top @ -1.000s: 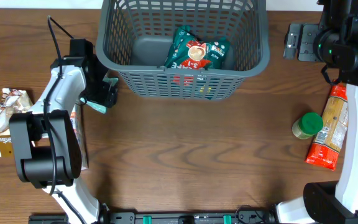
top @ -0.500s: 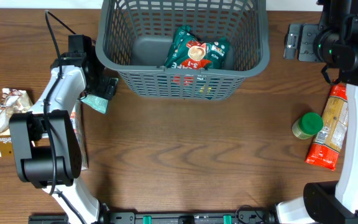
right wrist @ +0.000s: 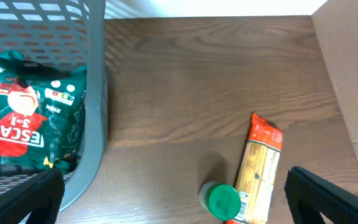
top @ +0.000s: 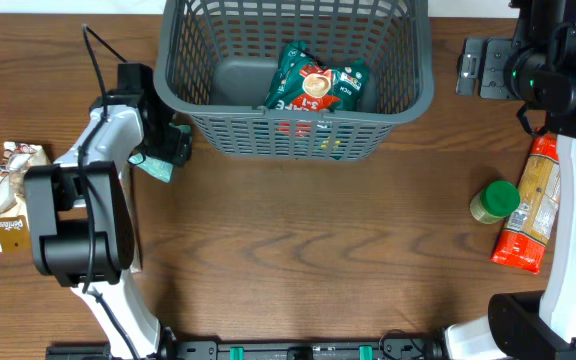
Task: Pack container
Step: 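Grasp the mint-green wipes pouch with the left gripper and lift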
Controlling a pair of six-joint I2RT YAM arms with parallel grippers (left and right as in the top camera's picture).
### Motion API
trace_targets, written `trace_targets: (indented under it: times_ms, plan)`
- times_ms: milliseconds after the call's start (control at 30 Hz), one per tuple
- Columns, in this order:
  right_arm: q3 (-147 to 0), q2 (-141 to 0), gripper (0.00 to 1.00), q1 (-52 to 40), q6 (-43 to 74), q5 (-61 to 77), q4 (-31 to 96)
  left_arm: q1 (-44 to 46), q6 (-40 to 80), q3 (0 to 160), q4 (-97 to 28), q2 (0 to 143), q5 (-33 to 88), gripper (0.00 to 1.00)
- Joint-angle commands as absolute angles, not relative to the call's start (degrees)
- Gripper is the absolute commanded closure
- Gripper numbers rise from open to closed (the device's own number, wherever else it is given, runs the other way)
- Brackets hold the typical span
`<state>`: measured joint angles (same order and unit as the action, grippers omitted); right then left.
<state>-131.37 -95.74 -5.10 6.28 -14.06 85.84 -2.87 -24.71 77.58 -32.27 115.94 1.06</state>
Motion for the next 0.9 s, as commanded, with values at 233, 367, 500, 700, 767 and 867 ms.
trace_targets:
  times_ms: [233, 367, 500, 700, 767, 867]
  plan:
    - [-131.22, -96.03, 0.01, -4.47, 5.21, -14.09, 85.73, -3.09, -22.72, 77.19, -34.63, 116.38, 4.01, 0.48]
    - [-131.22, -96.03, 0.01, -4.47, 5.21, -14.09, 85.73, -3.09, -21.69, 77.25, -36.67, 116.25, 4.12, 0.62]
    - [-131.22, -96.03, 0.01, -4.47, 5.21, -14.06, 85.73, -3.11, -20.32, 77.58, -39.05, 115.31, 4.05, 0.76]
    - [-131.22, -96.03, 0.01, -4.47, 5.21, -14.06, 85.82, -4.10, -16.12, 78.56, -39.64, 110.67, 3.99, 0.94]
    - [-131.22, -96.03, 0.01, -4.47, 5.21, -14.06, 86.00, -5.08, -14.85, 78.96, -39.64, 108.62, 3.84, 0.94]
    - [-131.22, -96.03, 0.01, -4.47, 5.17, -13.91, 86.26, -7.35, -13.28, 79.50, -39.64, 105.16, 3.84, 0.94]
